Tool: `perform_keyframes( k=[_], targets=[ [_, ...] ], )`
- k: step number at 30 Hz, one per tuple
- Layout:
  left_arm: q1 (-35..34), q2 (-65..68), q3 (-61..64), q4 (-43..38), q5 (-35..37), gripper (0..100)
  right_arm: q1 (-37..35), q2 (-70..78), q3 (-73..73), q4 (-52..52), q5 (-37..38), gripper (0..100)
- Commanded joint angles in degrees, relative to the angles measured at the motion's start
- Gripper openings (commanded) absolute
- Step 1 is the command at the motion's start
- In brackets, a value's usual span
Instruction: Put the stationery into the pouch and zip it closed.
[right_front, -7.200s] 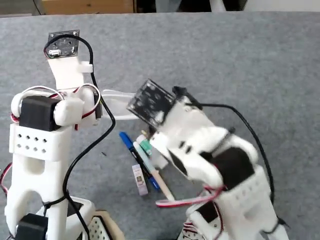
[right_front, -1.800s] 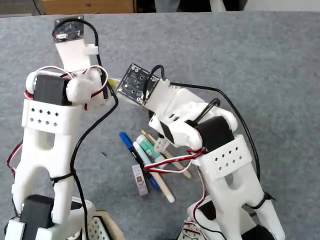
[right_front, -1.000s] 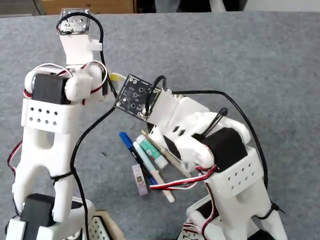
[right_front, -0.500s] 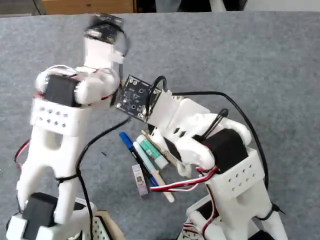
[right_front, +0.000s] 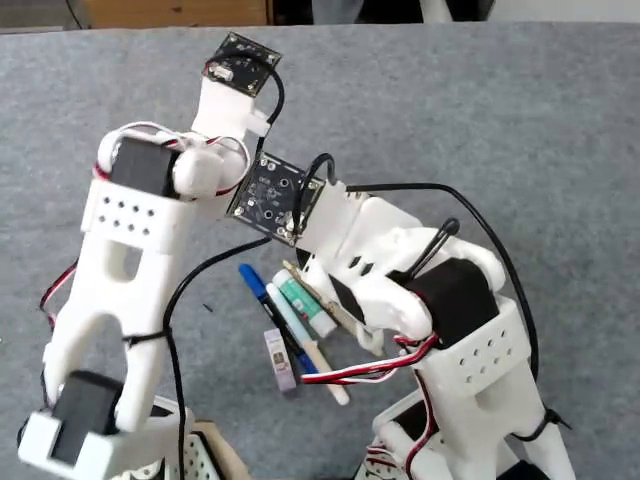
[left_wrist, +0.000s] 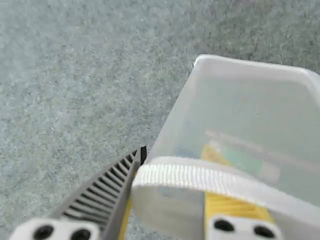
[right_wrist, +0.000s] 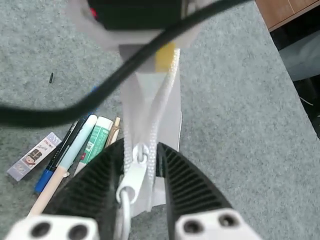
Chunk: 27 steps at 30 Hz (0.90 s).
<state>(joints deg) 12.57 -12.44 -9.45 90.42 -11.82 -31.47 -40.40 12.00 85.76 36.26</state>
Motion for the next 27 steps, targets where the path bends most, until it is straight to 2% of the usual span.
perform_keyframes(
  k=[1, 9, 14, 24, 27],
  targets=[
    [-0.9, 1.2, -0.8, 0.1, -0.4, 20, -1.7, -1.6, -2.7, 0.4, -0.5, 1.2],
    [-1.5, 1.2, -0.9, 0.6, -0.3, 20, -1.7, -1.6, -2.7, 0.1, -0.5, 1.2],
    [-2.1, -2.7, -0.7, 0.6, 0.0, 3, -1.5, -1.6, -2.7, 0.1, -0.5, 1.2],
    [-1.7, -5.3, -0.8, 3.8, 0.2, 3, -1.4, -1.6, -2.7, 0.0, -0.5, 1.2],
    [-1.7, -5.3, -0.9, 4.7, 2.5, 3, -1.4, -1.6, -2.7, 0.0, -0.5, 1.2]
  ],
)
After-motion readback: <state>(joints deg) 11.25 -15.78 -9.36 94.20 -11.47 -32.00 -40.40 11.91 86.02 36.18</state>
